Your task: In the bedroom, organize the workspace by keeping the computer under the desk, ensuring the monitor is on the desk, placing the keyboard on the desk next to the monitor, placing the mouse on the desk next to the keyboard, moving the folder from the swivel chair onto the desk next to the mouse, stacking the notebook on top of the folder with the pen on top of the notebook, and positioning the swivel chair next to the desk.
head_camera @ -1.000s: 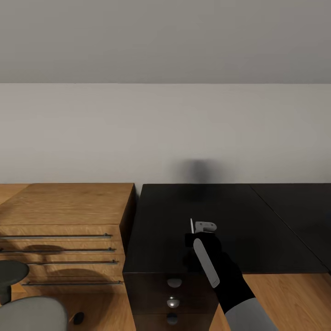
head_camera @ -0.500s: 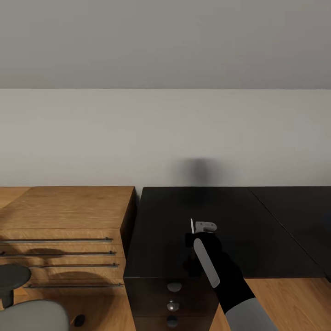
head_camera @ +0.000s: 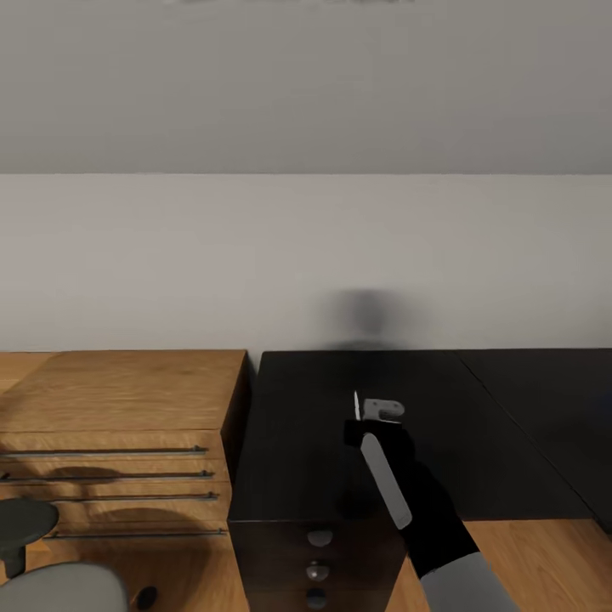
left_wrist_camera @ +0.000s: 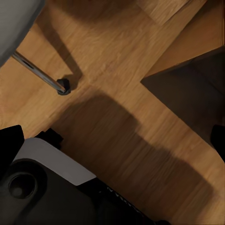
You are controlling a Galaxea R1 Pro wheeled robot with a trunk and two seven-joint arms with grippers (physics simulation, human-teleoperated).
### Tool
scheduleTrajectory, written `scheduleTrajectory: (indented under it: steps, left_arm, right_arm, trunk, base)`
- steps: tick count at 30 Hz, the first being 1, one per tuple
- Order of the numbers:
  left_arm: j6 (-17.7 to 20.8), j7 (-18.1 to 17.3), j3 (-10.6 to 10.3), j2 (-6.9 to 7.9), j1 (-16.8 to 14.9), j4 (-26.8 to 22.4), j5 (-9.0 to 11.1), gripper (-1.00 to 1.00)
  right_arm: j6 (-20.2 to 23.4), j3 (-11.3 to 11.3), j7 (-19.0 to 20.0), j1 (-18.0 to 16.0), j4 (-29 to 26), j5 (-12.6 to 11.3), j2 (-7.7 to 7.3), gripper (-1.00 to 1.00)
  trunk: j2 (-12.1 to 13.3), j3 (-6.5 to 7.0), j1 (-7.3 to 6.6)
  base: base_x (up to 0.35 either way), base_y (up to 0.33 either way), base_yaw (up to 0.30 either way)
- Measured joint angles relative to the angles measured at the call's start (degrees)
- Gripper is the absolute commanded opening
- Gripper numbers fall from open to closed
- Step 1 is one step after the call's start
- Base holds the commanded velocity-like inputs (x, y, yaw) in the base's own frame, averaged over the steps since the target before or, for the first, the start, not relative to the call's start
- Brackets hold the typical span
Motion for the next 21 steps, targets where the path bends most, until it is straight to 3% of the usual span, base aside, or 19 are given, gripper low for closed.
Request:
scheduleTrajectory:
  steps: [1,2,8,13,17,21]
  left_arm:
    - [0.0,0.0,-0.1,0.0,0.0,0.0,0.0,1.0]
    - [0.0,0.0,-0.3,0.01,0.0,0.0,-0.1,1.0]
    - [0.0,0.1,-0.6,0.01,0.0,0.2,-0.2,1.0]
    - [-0.1,0.1,-0.7,0.01,0.0,0.9,-0.2,1.0]
    - [-0.1,0.1,-0.7,0.0,0.1,1.0,-0.2,1.0]
    - [-0.1,0.1,-0.6,0.0,0.1,1.0,-0.2,1.0]
  right_arm:
    - [0.7,-0.2,0.0,0.1,-1.4,0.0,-0.04,-1.0]
    - [4.0,-1.5,0.0,0.5,-5.5,0.3,-0.29,-1.0]
    - [10.8,-3.5,0.2,0.9,-11.8,0.2,-1.17,-1.0]
    - [10.8,-3.9,0.2,1.0,-13.3,0.1,-1.5,-1.0]
    - [10.8,-3.9,0.1,1.0,-13.4,0.2,-1.51,-1.0]
    - [10.8,-3.9,0.1,1.0,-13.4,0.2,-1.52,-1.0]
  trunk:
    - [0.4,0.18,-0.22]
    - [0.8,0.38,-0.44]
    - [3.2,1.57,-1.76]
    - [5.2,2.61,-2.86]
    - [6.8,3.38,-3.73]
    - [6.8,3.41,-3.74]
  base:
    - [0.0,0.0,-0.232]
    - [0.0,0.0,-0.245]
    - [0.0,0.0,-0.273]
    - [0.0,0.0,-0.234]
    - [0.0,0.0,-0.075]
    - [0.0,0.0,-0.026]
